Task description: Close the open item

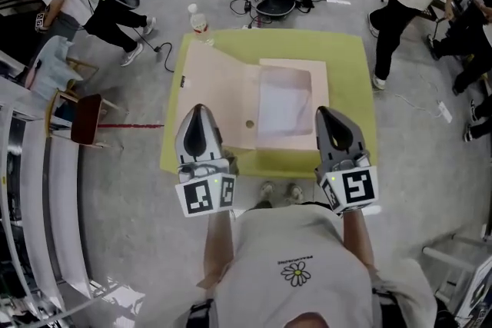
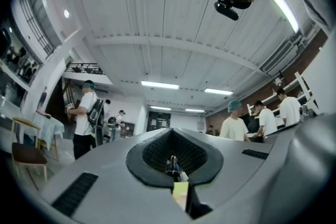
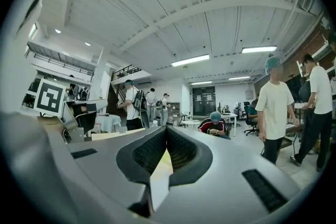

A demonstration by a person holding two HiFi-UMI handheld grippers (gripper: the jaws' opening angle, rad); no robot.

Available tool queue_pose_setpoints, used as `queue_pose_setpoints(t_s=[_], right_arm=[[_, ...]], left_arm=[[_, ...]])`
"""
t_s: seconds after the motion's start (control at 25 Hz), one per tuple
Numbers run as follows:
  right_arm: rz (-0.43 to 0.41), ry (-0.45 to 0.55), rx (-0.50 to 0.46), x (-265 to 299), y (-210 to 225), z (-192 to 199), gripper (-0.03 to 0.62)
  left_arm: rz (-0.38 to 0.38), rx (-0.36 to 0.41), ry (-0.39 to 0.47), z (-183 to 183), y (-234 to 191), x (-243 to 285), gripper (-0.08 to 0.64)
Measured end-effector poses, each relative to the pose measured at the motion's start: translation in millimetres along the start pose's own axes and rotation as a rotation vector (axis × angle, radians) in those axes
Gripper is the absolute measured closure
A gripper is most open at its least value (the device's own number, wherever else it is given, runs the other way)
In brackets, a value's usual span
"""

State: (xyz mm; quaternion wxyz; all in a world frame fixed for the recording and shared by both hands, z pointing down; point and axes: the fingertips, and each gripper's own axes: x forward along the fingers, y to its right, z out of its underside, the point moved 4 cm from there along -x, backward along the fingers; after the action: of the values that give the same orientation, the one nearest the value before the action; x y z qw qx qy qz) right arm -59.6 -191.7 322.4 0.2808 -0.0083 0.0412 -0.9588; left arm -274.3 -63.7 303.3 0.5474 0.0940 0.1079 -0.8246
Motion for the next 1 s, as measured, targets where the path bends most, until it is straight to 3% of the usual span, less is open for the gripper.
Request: queue_pose_setpoints(t_s=[0.04,0.12,0.28,0.4,0.48,0.72,0.92,1.0], right_arm=[[-0.005,-0.003,-0.008,0.2,-1.0,0.0,0.578],[-0.007,-0.011,-0.022,-0.3,-1.6,0.4,0.578],[-0.026,-0.021,0.001,-0.1,-6.0,1.9,0.578],[-0.053,-0.034,0.0,3.8,-13.3,5.2,0.578],[-0.069,-0.04,-0.006,7.3,-17.5,7.0,0.578],[-0.073,-0.068,-0.013,9.3,-20.2,12.9,0.578],[-0.037,-0.094,-0.017,1.0,-12.1,20.6,0.578],[-0.026,-0.095,-0.037,-1.9,-8.0,21.3,0.578]], left_arm=[[-0.032,-0.011,0.013,-2.7,-12.1,-2.3,0.546],[-0.09,-0.069,0.027,-4.1,-38.8,-7.5,0.446],[-0.234,-0.185,0.024,14.5,-92.9,-37.0,0.347],[-0.312,-0.395,0.045,45.2,-122.0,-67.0,0.298],[-0.333,-0.492,0.039,66.6,-130.2,-78.7,0.285],[-0.309,-0.61,-0.089,119.4,-120.8,-77.7,0.278],[-0.208,-0.76,-0.131,147.0,-106.1,-66.3,0.279],[-0.174,-0.778,-0.15,155.7,-102.4,-62.1,0.28]])
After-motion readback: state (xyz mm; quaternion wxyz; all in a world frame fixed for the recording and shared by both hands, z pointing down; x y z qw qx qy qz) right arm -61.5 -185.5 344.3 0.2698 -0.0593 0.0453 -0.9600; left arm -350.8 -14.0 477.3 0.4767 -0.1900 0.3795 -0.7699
